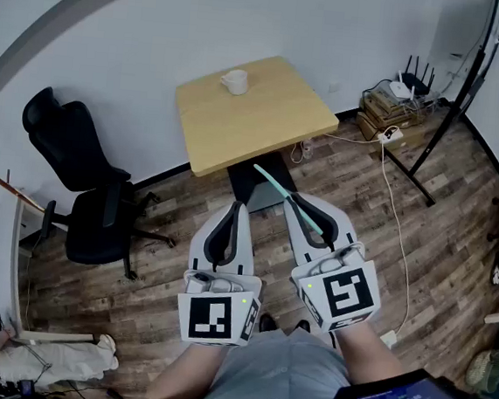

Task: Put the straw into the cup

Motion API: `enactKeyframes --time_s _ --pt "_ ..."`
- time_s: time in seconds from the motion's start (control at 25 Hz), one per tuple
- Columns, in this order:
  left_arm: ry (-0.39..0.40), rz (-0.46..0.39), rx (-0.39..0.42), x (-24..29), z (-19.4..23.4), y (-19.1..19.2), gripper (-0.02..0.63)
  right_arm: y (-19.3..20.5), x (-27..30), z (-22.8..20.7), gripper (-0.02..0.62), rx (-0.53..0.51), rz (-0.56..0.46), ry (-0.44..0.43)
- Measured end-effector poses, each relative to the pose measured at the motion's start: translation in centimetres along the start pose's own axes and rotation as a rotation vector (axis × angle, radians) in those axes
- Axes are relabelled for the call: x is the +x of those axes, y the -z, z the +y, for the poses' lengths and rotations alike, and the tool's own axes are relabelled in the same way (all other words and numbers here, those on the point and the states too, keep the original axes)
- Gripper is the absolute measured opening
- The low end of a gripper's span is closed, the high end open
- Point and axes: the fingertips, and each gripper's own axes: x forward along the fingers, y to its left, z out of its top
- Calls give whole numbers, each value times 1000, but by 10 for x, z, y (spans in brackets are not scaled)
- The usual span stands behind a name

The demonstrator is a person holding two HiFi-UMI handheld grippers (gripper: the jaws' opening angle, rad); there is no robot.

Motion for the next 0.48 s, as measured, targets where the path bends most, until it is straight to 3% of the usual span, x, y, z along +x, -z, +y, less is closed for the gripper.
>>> enactKeyframes --time_s 0.48 --pt "13 8 7 3 -37 0 -3 1 -31 -25 23 36 -22 6"
